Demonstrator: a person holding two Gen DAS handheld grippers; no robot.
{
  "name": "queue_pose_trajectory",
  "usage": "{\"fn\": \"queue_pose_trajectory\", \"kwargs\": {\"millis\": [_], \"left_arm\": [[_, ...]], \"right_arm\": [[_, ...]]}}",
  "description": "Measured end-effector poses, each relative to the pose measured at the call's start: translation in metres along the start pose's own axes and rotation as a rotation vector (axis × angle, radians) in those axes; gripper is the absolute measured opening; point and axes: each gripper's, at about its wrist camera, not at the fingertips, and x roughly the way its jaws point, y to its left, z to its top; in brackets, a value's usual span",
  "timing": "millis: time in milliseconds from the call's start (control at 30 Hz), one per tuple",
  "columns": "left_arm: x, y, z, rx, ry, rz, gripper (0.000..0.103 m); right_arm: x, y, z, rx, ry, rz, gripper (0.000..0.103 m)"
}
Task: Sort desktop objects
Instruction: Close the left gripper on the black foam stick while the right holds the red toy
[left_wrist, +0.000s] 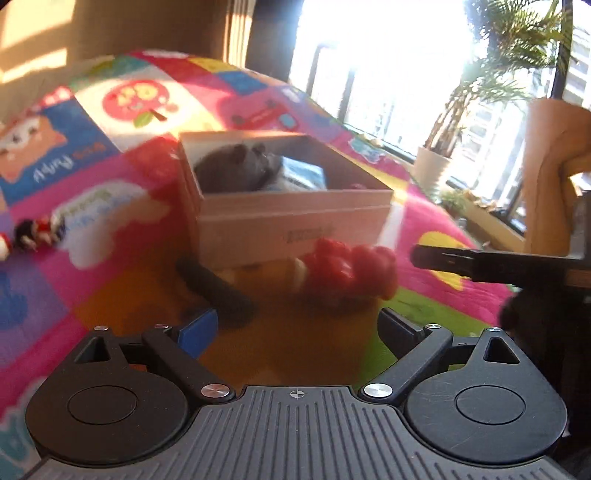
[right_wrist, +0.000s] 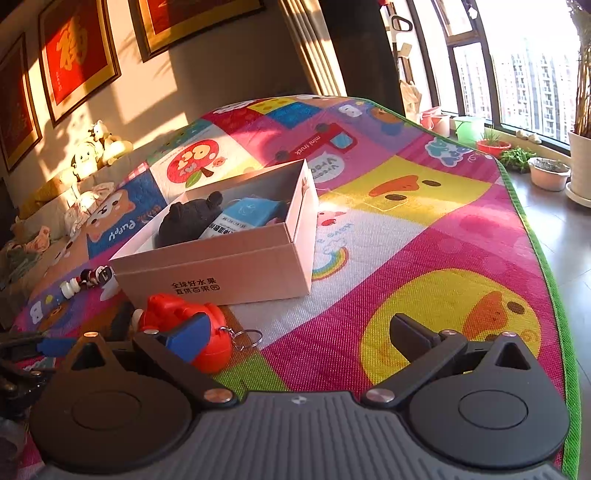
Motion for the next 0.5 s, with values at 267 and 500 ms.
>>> {"fn": "queue_pose_trajectory", "kwargs": {"millis": [267, 500], "left_arm": [[0.029, 0.028, 0.024, 0.084, 0.017, 0.067, 0.1], [0.059, 0.062, 0.032, -0.012, 0.046, -0.108, 0.101]], "right_arm": [[0.0, -0.001, 0.0, 0.007, -0.002, 0.0, 0.103], [0.002, -0.003, 0.0, 0.02, 0.008, -0.001, 0.103]]}}
